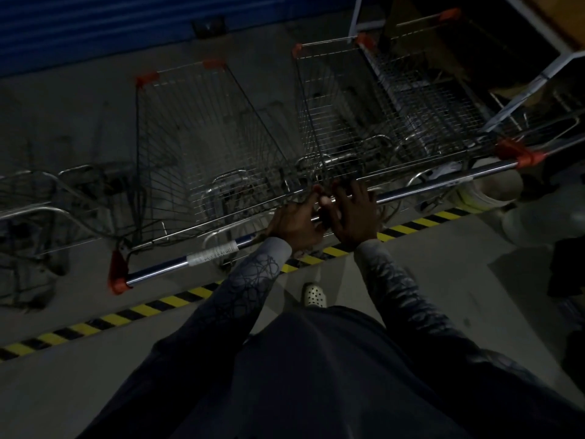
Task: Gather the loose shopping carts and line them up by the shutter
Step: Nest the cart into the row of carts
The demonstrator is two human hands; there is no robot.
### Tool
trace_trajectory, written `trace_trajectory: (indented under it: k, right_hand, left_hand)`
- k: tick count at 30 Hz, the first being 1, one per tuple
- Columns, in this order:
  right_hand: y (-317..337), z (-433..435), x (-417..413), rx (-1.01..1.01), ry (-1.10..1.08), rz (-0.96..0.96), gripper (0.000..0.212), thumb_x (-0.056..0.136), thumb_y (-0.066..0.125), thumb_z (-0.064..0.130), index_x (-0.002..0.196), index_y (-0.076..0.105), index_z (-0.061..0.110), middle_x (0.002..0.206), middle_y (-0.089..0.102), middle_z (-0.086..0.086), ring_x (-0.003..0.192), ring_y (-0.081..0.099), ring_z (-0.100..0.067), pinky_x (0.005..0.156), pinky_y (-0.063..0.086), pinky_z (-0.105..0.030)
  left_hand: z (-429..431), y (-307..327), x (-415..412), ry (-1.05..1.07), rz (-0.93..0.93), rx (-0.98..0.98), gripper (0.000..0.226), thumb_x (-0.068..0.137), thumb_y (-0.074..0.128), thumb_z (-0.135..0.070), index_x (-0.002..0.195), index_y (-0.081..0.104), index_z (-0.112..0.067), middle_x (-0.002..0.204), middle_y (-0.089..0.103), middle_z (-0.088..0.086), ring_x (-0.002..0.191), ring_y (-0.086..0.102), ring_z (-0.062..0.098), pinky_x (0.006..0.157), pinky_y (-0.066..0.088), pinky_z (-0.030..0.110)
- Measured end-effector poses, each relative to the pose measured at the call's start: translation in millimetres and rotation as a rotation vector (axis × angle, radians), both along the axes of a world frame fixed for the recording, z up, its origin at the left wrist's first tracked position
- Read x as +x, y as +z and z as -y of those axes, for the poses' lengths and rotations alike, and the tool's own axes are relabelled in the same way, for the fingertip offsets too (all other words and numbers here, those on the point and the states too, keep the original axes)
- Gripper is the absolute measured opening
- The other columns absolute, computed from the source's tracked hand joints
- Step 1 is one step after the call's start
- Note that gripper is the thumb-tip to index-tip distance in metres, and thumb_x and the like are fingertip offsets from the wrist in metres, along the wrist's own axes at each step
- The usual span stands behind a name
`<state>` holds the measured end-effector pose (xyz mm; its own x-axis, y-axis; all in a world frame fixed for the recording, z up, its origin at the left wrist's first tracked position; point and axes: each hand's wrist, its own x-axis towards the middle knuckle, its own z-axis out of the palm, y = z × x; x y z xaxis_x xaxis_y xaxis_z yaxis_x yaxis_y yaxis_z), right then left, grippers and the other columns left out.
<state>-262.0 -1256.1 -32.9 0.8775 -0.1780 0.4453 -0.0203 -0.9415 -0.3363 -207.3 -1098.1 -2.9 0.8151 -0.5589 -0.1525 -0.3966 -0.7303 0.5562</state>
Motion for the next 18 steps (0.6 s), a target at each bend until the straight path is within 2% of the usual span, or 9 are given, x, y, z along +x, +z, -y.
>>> trace_trajectory:
  k: [4, 8, 11, 15, 18]
  right_hand:
    - [-1.2, -4.0, 25.9, -0.020, 0.043, -0.104, 0.046, 0.109, 0.033, 0.045, 0.105, 0.066, 0.013, 0.102, 0.062, -0.009, 0.096, 0.053, -0.036, 0.081, 0.044, -0.048]
    - [-1.8, -1.6, 29.6, -0.053, 0.085, -0.090, 0.043, 0.108, 0.037, 0.047, 0.102, 0.067, 0.017, 0.098, 0.068, -0.003, 0.094, 0.058, -0.036, 0.078, 0.046, -0.044]
    - [-0.7, 1.7, 28.2, -0.088, 0.106, -0.064, 0.041, 0.106, 0.042, 0.049, 0.103, 0.071, 0.021, 0.100, 0.069, 0.000, 0.096, 0.053, -0.033, 0.071, 0.045, -0.039]
    - [-0.5, -0.8, 28.8, -0.135, 0.113, -0.074, 0.053, 0.106, 0.037, 0.053, 0.102, 0.078, 0.020, 0.105, 0.072, 0.002, 0.107, 0.057, -0.034, 0.070, 0.048, -0.037]
    - [-0.9, -3.9, 29.7, -0.167, 0.075, -0.108, 0.058, 0.106, 0.031, 0.055, 0.105, 0.077, 0.020, 0.105, 0.075, 0.002, 0.111, 0.060, -0.035, 0.071, 0.051, -0.038]
  left_hand:
    - [1.5, 1.5, 2.3, -0.028, 0.014, 0.019, 0.084, 0.084, 0.068, -0.043, 0.154, 0.026, -0.026, 0.115, 0.072, -0.001, 0.106, 0.066, 0.031, 0.088, 0.053, 0.040]
    - [4.0, 1.0, 4.3, -0.015, 0.016, 0.059, 0.089, 0.082, 0.072, -0.048, 0.148, 0.022, -0.013, 0.115, 0.070, 0.006, 0.100, 0.067, 0.032, 0.076, 0.049, 0.034]
    - [3.0, 2.1, 4.5, 0.007, -0.031, 0.035, 0.091, 0.080, 0.075, -0.049, 0.145, 0.020, -0.016, 0.113, 0.069, 0.007, 0.097, 0.068, 0.031, 0.076, 0.053, 0.035]
    - [-0.8, 1.9, 5.3, 0.011, -0.086, -0.027, 0.087, 0.074, 0.076, -0.051, 0.140, 0.024, -0.027, 0.106, 0.070, 0.003, 0.091, 0.069, 0.030, 0.078, 0.057, 0.043]
    - [-3.0, 3.2, 3.2, -0.006, -0.076, 0.006, 0.089, 0.079, 0.073, -0.051, 0.146, 0.019, -0.025, 0.110, 0.070, 0.005, 0.094, 0.068, 0.031, 0.073, 0.052, 0.037]
